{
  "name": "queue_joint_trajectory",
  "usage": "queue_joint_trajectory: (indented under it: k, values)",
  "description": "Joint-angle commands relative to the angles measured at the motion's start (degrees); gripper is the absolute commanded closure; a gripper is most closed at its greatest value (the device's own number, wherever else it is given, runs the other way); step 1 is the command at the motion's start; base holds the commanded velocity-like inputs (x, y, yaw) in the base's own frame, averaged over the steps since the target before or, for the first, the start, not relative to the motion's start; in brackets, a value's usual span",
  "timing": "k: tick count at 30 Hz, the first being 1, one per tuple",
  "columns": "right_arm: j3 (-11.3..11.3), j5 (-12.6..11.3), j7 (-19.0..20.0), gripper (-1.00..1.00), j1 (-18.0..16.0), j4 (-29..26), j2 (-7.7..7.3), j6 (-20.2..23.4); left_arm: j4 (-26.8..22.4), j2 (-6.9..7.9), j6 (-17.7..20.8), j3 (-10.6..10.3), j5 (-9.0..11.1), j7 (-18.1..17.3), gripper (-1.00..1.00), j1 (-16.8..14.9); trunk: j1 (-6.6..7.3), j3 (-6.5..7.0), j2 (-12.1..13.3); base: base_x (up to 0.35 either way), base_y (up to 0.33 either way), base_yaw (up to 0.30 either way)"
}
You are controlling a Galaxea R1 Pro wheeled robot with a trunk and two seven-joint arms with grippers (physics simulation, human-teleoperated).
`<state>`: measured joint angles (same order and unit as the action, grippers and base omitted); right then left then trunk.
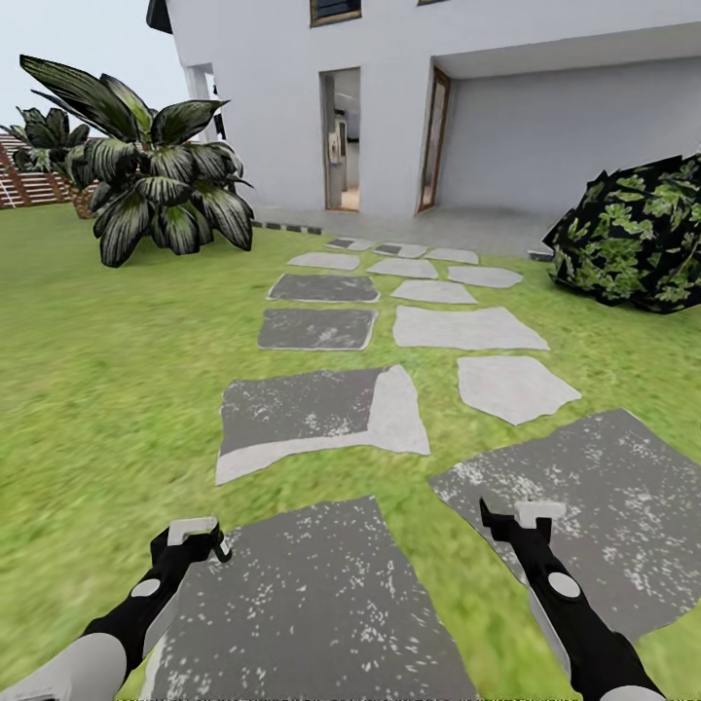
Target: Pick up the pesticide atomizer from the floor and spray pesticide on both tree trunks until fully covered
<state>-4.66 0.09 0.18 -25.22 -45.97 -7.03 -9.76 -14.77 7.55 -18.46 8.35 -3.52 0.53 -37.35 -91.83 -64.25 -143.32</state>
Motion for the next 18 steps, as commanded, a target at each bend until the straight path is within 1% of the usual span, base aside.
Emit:
queue_joint_trajectory:
  k: [1,8,14,18]
  values:
    - [0.0,0.0,0.0,-1.0,0.0,0.0,0.0,0.0,0.0,0.0,0.0,0.0,0.0,0.0,-1.0,0.0,0.0,-0.1,0.0,0.0,0.0,0.0]
    - [0.0,0.0,0.0,-1.0,0.0,-0.06,0.0,0.0,0.01,-0.04,-0.01,0.0,0.0,0.07,-1.0,0.0,0.0,-0.55,0.0,0.0,-0.016,0.0]
    - [0.0,0.0,0.0,-1.0,0.0,-0.15,0.02,0.0,0.01,-0.08,0.0,0.0,0.0,0.09,-1.0,0.0,0.0,-0.59,0.0,0.018,-0.214,0.0]
    - [0.0,0.0,0.0,-1.0,0.0,-0.17,0.03,0.0,0.01,-0.08,0.0,0.07,0.0,0.14,-1.0,0.0,0.0,-0.59,0.0,0.214,-0.145,0.0]
